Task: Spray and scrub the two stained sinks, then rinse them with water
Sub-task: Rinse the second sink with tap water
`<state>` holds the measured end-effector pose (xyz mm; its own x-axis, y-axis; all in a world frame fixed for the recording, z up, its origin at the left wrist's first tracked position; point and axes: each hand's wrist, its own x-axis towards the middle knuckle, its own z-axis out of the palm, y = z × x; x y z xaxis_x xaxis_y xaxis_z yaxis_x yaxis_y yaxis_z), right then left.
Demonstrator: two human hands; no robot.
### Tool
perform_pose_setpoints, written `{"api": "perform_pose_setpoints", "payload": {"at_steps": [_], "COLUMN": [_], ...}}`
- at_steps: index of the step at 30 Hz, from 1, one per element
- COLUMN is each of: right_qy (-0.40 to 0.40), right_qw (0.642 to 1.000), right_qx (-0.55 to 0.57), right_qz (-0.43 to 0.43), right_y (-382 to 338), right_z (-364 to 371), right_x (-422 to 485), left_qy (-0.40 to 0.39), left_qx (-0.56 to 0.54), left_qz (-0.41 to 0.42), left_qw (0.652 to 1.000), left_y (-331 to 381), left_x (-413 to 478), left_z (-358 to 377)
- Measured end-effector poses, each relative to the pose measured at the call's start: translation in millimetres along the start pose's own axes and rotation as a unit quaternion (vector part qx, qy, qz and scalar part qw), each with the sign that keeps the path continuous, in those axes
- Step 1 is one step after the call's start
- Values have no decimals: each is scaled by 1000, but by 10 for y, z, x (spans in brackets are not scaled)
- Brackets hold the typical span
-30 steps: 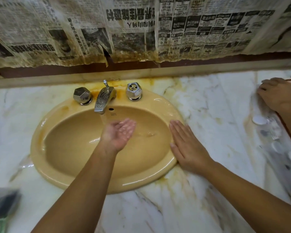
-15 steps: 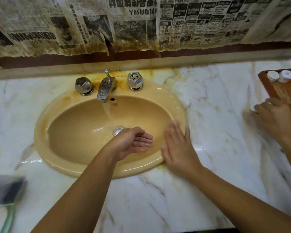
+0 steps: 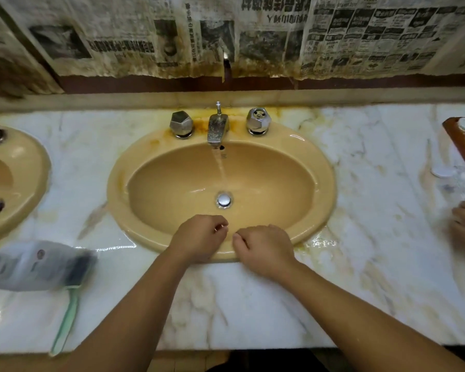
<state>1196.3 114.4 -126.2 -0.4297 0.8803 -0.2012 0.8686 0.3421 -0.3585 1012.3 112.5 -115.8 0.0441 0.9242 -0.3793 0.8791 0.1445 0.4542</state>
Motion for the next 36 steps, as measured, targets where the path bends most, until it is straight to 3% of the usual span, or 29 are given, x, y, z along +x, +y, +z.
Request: {"api": "perform_pose_setpoints", "payload": {"at_steps": [2, 3, 5, 7, 9, 11, 13, 15, 16, 17, 19, 21, 22, 23, 24, 25, 28, 30, 32, 36], "right_qy": [-52, -67, -87, -59, -21, 13, 25, 0, -18, -38, -71, -75, -57, -26, 9, 20, 26, -7, -17, 37], "right_qw": [983, 947, 807, 662, 539, 451, 387, 361, 367, 401, 534, 760, 879, 959, 989, 994, 991, 985, 990, 989], "right_qx": [153, 287, 540, 696, 794, 852, 891, 911, 910, 896, 827, 638, 472, 274, 98, -7, -129, -162, -136, -99], "right_qz": [84, 132, 222, 271, 279, 266, 235, 202, 195, 185, 158, 95, 28, -59, -111, -111, 10, 55, 40, -102], "right_y": [-149, -200, -266, -270, -269, -273, -292, -357, -398, -448, -573, -634, -588, -489, -337, -186, 113, 90, -179, -793], "right_z": [-81, -106, -147, -185, -247, -319, -396, -479, -499, -500, -439, -243, -75, 100, 228, 249, 30, -79, 18, 295], "right_x": [270, 423, 791, 1171, 1465, 1657, 1712, 1616, 1509, 1350, 913, 420, 209, 36, -69, -116, -70, -1, 95, 40], "left_qy": [36, 52, 78, 90, 86, 84, 94, 104, 110, 119, 134, 142, 145, 150, 160, 178, 243, 277, 304, 303], "left_qx": [42, 64, 93, 105, 107, 109, 101, 90, 84, 77, 62, 51, 48, 46, 44, 42, 36, 36, 46, 103], "left_qz": [-7, -12, -24, -34, -38, -37, -45, -63, -75, -87, -104, -113, -113, -111, -107, -100, -69, -49, -29, 7], "left_qw": [998, 997, 992, 990, 990, 990, 989, 989, 988, 986, 983, 982, 982, 981, 980, 978, 967, 959, 951, 947], "left_y": [-172, -246, -336, -375, -385, -381, -377, -364, -356, -349, -346, -341, -350, -365, -383, -400, -445, -482, -530, -703], "left_x": [-48, -68, -116, -127, -111, -94, -87, -87, -87, -87, -76, -71, -68, -71, -78, -92, -158, -198, -225, -223], "left_z": [-67, -94, -125, -133, -126, -112, -107, -115, -122, -127, -135, -144, -139, -126, -108, -86, -1, 78, 134, 145]}}
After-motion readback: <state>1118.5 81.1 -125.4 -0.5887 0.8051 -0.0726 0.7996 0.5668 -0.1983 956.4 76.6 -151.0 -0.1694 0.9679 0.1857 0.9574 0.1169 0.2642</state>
